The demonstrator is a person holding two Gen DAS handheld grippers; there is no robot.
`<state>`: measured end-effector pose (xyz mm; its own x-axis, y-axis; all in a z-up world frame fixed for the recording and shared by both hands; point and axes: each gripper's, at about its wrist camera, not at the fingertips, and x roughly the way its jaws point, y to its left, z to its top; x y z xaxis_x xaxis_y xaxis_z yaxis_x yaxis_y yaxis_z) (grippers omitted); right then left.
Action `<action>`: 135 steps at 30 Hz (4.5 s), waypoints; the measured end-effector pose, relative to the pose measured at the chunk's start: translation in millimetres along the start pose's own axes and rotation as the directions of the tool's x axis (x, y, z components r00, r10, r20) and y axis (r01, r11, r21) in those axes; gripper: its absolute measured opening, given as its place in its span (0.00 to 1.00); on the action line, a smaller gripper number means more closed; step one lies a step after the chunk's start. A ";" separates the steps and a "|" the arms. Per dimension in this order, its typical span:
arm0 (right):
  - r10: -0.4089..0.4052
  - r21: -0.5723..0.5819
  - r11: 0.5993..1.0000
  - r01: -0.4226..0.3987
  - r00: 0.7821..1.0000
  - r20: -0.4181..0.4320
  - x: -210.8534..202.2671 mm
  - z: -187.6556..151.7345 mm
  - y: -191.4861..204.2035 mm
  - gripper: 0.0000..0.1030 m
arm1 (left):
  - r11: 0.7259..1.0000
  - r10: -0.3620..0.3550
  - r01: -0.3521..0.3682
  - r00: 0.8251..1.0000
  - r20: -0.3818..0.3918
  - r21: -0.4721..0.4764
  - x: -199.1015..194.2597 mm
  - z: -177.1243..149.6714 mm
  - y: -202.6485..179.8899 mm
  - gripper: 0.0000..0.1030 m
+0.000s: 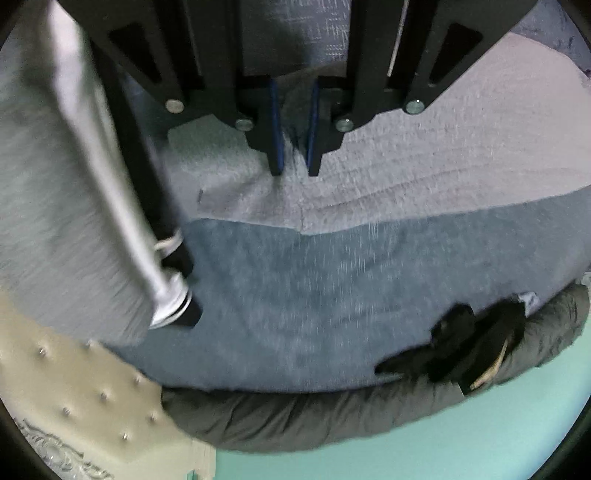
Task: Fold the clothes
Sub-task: 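Lift the hem with both grippers and fold it over the sweatshirt body, then open both grippers to release the folded sweatshirt and lift away, then move both grippers to the folded sweatshirt end and grasp it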
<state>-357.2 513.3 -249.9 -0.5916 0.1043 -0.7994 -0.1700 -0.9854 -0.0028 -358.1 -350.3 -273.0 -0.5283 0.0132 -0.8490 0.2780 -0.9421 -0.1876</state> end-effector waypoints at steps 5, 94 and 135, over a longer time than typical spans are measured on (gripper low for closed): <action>-0.026 -0.011 1.000 0.026 1.000 0.003 -6.8 20.2 -2.3 0.11 | 1.000 0.003 -0.003 0.998 0.056 -0.008 -19.4 11.1 -1.4 0.03; -0.216 0.033 0.976 0.214 0.968 0.125 -27.6 -70.3 17.0 0.21 | 0.969 -0.239 0.247 0.957 0.167 -0.026 -34.7 -136.7 -72.0 0.52; 0.639 -0.259 0.691 -0.674 0.738 -0.215 -68.4 -217.2 492.8 0.42 | 0.946 -0.283 0.307 0.940 0.193 -0.108 -88.1 -159.8 43.4 0.54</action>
<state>-229.3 -8.7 -327.0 -0.3762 -0.5819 -0.7210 0.4858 -0.7865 0.3813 -171.3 -338.8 -285.4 -0.7296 0.2142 -0.6495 0.1878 -0.8504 -0.4915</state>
